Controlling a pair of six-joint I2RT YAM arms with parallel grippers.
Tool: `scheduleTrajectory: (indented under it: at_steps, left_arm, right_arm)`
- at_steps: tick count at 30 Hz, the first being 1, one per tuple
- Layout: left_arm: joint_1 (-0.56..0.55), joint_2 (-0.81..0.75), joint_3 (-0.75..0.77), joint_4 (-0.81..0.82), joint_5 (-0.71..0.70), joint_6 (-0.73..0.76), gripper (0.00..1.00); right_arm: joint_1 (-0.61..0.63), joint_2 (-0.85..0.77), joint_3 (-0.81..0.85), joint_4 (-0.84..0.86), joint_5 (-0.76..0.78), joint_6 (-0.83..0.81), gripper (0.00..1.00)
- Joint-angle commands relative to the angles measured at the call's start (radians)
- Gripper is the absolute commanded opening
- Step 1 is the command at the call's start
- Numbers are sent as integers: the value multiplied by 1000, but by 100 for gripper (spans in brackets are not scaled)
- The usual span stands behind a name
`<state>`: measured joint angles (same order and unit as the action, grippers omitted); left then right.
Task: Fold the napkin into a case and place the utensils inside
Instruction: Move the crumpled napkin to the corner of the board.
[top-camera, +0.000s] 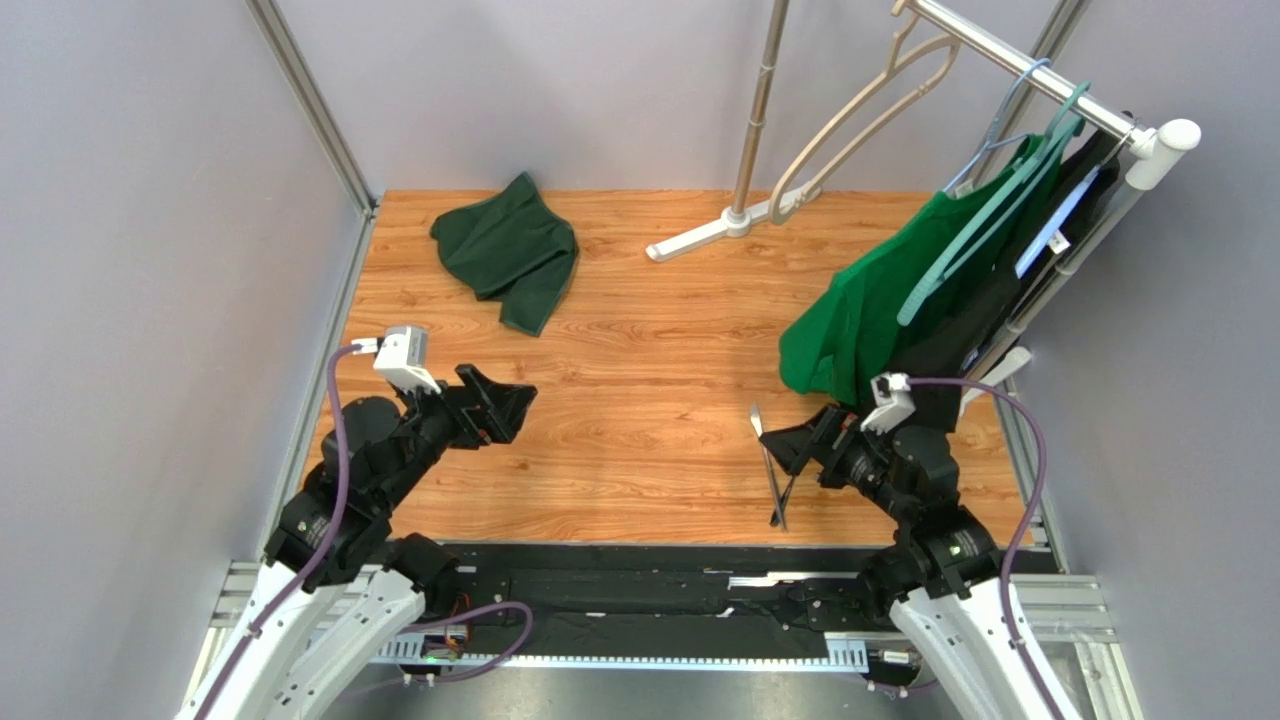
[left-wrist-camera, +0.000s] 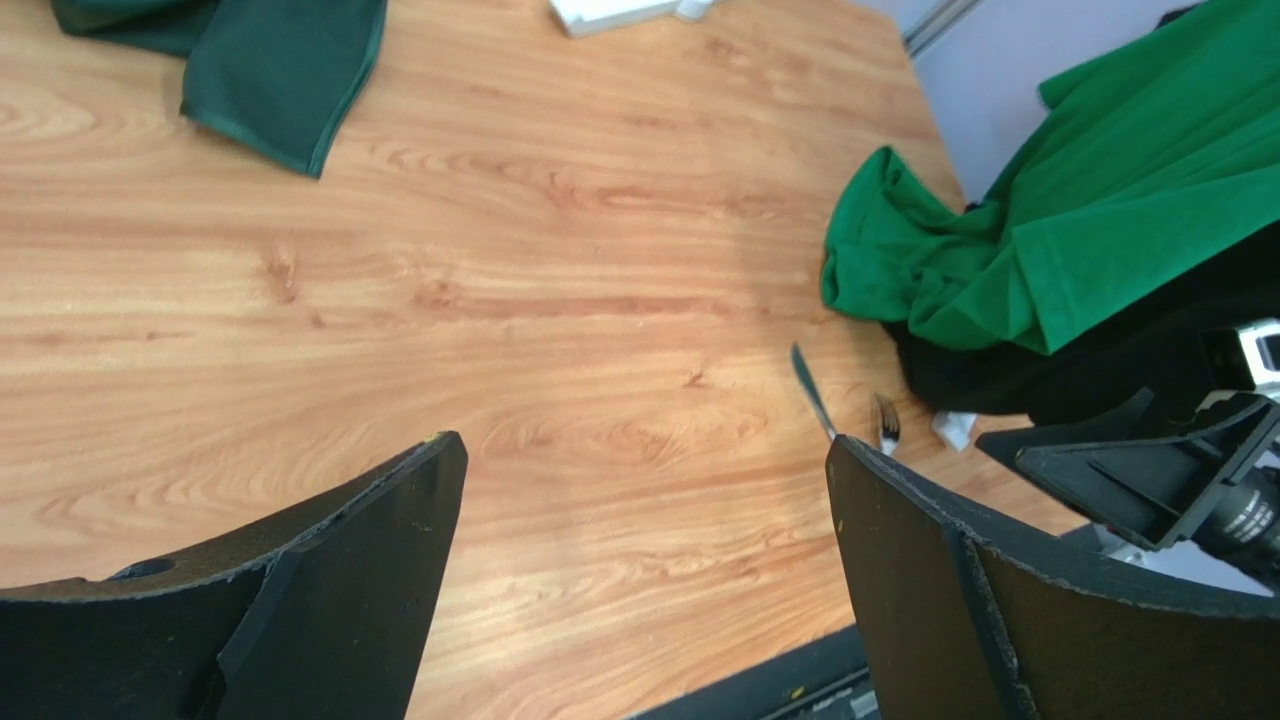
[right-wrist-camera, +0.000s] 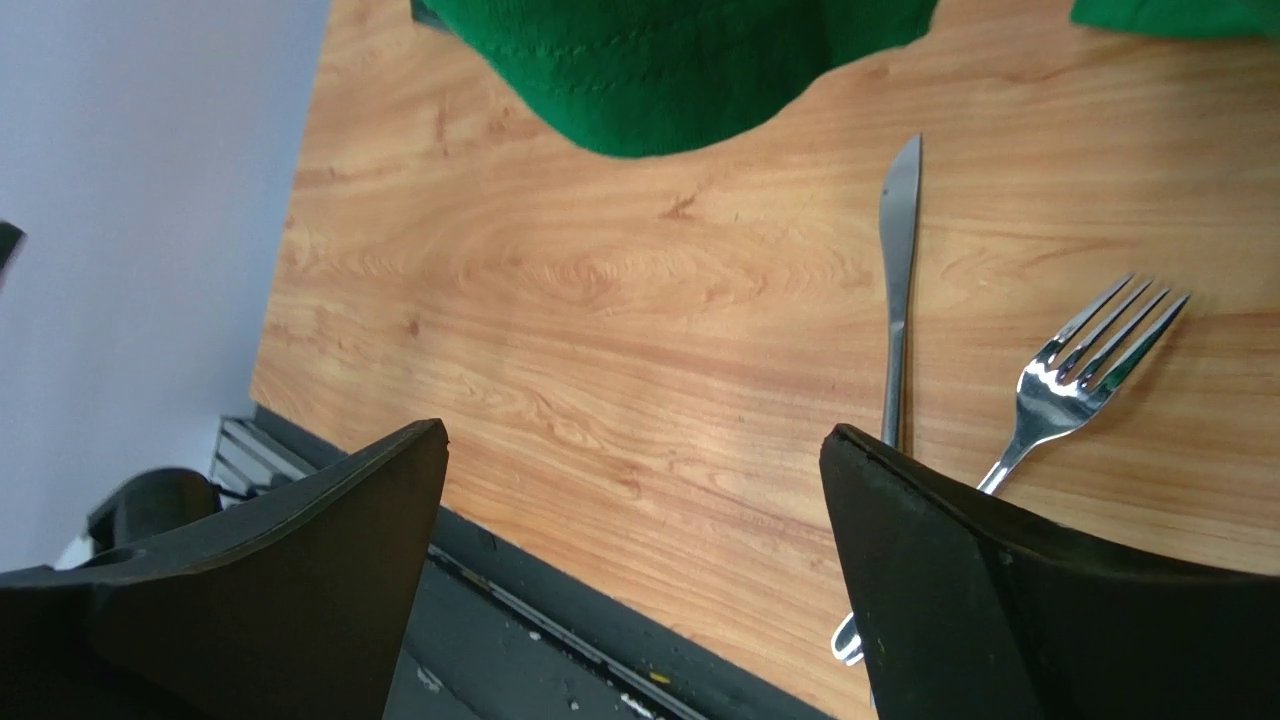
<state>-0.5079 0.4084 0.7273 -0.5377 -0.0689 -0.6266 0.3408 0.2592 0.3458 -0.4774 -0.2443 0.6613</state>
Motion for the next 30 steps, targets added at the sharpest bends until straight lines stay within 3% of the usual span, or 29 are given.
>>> scheduleTrajectory:
  at_steps: [1, 3, 4, 6, 8, 12, 18, 21, 22, 24, 25, 26, 28, 30]
  left_arm:
    - [5, 134, 122, -109, -12, 7, 99]
    - [5, 188, 152, -139, -32, 19, 98]
    - [5, 235, 174, -166, -37, 28, 98]
    - [5, 280, 195, -189, -71, 31, 98]
    - [8, 335, 219, -212, -83, 42, 98]
    - [8, 375, 228, -217, -45, 44, 96]
    - [9, 366, 166, -136, -67, 33, 96]
    - [66, 545, 208, -116, -94, 30, 95]
    - [80, 695, 287, -125, -109, 27, 95]
    - [120, 847, 372, -143, -95, 72, 95]
    - [153, 1003, 532, -204, -79, 88, 95]
    - [151, 1065, 610, -252, -150, 112, 96]
    - [176, 1217, 711, -193, -222, 221, 99]
    - [209, 1353, 849, -287, -170, 286, 99]
  right_arm:
    - [201, 147, 90, 57, 46, -39, 100]
    - [344, 222, 125, 117, 185, -37, 100]
    - [507, 324, 146, 141, 259, -32, 100]
    - [646, 438, 251, 138, 478, -37, 100]
    - [733, 602, 317, 152, 507, -40, 100]
    - [757, 781, 387, 259, 465, -46, 100]
    - [748, 980, 505, 237, 525, -98, 100]
    - [712, 1049, 567, 229, 492, -126, 100]
    - [680, 1060, 590, 227, 470, -130, 100]
    - [647, 1077, 602, 226, 416, -140, 100]
    - [618, 1084, 607, 223, 401, -146, 100]
    - [603, 1086, 611, 220, 384, -153, 100]
    - [561, 1074, 610, 221, 326, -164, 100]
    - [534, 1059, 598, 224, 292, -164, 100]
